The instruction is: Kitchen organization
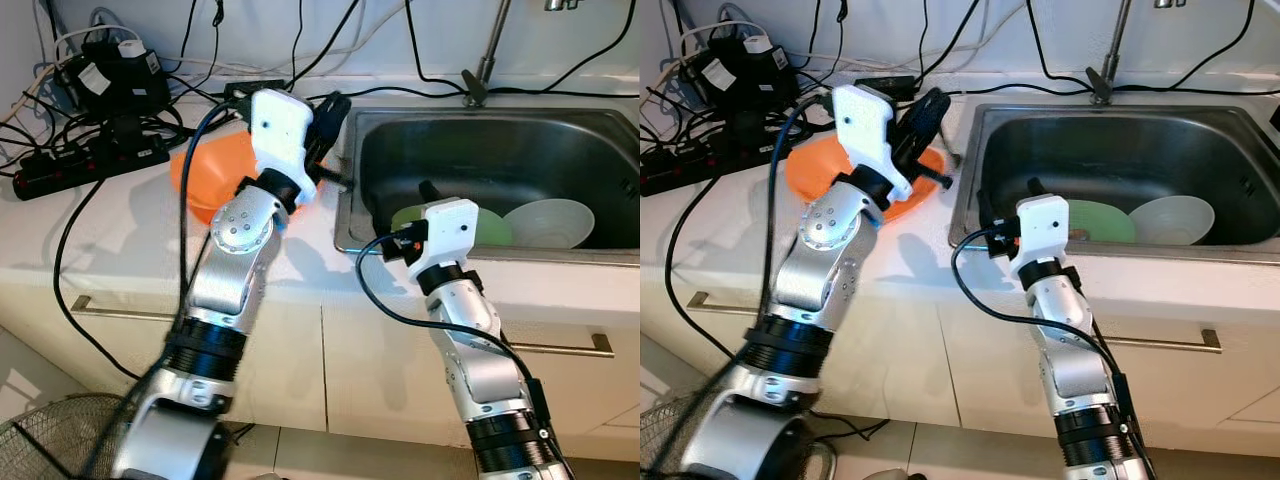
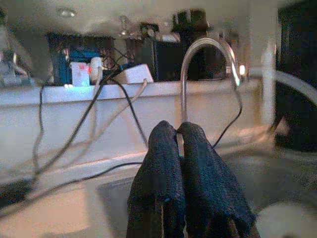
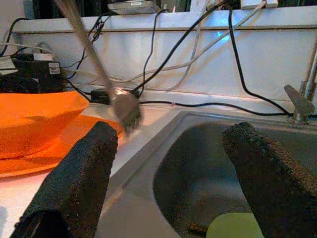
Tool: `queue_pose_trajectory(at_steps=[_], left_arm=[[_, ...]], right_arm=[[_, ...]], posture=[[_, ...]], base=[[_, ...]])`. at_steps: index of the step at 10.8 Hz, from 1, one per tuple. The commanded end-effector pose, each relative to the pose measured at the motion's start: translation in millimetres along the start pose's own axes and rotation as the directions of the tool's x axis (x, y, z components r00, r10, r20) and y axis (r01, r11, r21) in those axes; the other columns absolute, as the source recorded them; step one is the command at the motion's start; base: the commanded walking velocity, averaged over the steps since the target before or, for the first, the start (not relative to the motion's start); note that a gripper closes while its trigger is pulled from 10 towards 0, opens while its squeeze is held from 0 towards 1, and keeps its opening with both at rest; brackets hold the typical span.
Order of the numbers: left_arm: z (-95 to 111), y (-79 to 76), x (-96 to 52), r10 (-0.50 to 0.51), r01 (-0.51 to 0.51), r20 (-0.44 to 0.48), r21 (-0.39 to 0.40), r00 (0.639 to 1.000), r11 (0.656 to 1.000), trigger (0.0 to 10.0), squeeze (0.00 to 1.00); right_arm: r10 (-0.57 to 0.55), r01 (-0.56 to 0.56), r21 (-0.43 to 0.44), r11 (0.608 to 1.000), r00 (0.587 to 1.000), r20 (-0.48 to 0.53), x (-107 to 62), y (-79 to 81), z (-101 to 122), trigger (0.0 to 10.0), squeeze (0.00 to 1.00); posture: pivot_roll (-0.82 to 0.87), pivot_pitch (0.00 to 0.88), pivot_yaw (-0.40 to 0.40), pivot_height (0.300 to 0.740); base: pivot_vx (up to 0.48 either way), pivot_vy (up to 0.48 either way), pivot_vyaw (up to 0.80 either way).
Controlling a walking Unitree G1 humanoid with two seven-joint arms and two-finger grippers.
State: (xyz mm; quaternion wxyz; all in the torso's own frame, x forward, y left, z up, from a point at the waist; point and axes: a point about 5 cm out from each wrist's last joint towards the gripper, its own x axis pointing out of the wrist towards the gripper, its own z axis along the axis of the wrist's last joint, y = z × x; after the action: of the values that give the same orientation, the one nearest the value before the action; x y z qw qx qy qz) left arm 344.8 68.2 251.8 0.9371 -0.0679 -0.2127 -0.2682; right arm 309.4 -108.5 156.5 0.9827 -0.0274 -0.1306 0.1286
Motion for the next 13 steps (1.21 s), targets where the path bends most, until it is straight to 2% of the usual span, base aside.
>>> queue_pose_trajectory(at_steps=[1,2,3,5,7,10,11,13], left_arm=[[20,3.0,6.4,-0.005,0.010,0.076,-0.067,0.997,0.998,10.0,0.00],[24,4.3,7.5,-0.004,0.014,0.097,-0.111,0.995,0.994,10.0,0.00],[24,3.4,7.8,-0.018,0.029,0.097,-0.121,0.995,0.992,10.0,0.00],[21,-3.0,6.7,-0.055,0.071,0.089,-0.195,0.995,0.978,10.0,0.00],[13,-12.4,5.2,-0.107,0.115,0.046,-0.245,0.993,0.963,10.0,0.00],[2,-24.4,2.7,-0.164,0.157,-0.008,-0.247,0.986,0.956,10.0,0.00],[-2,-26.4,2.3,-0.175,0.163,-0.038,-0.220,0.984,0.962,10.0,0.00],[-4,-29.0,1.4,-0.205,0.188,-0.062,-0.217,0.977,0.958,10.0,0.00]], right_arm=[[0.020,-0.020,-0.003,1.000,1.000,0.008,0.2,4.3,2,10.0,0.00],[0.031,-0.031,-0.001,1.000,0.999,0.008,0.1,6.3,1,10.0,0.00],[0.037,-0.037,-0.001,0.999,0.999,0.010,0.0,7.2,2,10.0,0.00],[0.043,-0.043,-0.004,0.999,0.999,0.017,1.6,8.1,4,10.0,0.00],[0.051,-0.050,-0.007,0.999,0.998,0.034,4.4,10.5,8,10.0,0.00],[0.029,-0.029,-0.012,1.000,0.999,0.044,6.0,8.7,9,10.0,0.00],[0.011,-0.010,-0.004,1.000,0.999,0.047,6.3,6.4,10,10.0,0.00],[0.009,-0.009,0.000,1.000,0.999,0.050,6.7,6.8,11,10.0,0.00]], posture=[[0.02,0.000,0.079,0.740],[0.02,0.000,0.081,0.740],[0.02,0.000,0.081,0.740],[0.01,0.000,0.083,0.740],[0.01,0.000,0.085,0.740],[0.00,0.000,0.090,0.740],[0.00,0.000,0.095,0.740],[0.00,0.000,0.096,0.740]], base=[[0.000,0.000,0.00],[0.000,0.000,0.00],[0.000,0.000,0.00],[0.000,0.000,0.00],[0.000,0.000,0.00],[0.000,0.000,0.00],[0.000,0.000,0.00],[0.000,0.000,0.00]])
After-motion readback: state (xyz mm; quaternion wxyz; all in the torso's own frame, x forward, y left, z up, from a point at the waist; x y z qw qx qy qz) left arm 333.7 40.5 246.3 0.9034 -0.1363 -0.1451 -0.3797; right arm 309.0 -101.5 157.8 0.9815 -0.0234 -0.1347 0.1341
